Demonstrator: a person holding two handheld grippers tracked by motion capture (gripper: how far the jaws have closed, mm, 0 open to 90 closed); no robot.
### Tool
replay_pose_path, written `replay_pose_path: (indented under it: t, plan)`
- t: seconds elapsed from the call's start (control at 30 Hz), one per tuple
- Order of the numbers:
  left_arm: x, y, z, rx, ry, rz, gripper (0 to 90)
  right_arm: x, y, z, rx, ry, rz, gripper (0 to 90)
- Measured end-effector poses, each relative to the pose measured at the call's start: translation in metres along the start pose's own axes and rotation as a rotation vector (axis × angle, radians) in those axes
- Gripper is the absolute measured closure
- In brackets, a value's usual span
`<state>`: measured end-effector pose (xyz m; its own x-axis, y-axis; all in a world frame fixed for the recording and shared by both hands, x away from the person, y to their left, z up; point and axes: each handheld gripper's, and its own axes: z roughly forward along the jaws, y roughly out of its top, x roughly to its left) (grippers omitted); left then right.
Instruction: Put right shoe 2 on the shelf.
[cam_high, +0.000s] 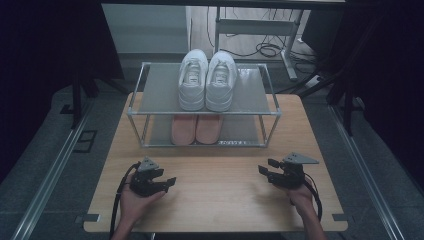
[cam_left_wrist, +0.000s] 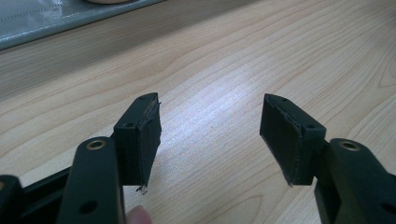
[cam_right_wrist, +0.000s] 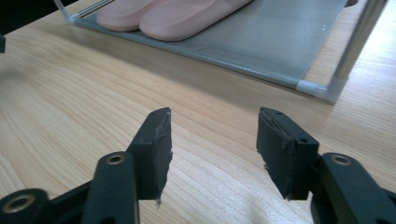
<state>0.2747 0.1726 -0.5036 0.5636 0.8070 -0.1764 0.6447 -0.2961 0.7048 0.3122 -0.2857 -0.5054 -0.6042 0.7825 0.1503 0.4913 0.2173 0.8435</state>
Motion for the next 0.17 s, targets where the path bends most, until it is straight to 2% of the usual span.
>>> replay_pose_path:
  t: [0.17]
  plan:
    - [0.0005, 0.0002, -0.0003, -0.005, 0.000, -0.001, 38.6, 0.0005, -0.0018, -0.0017, -0.007, -0.028, 0.015, 36.5]
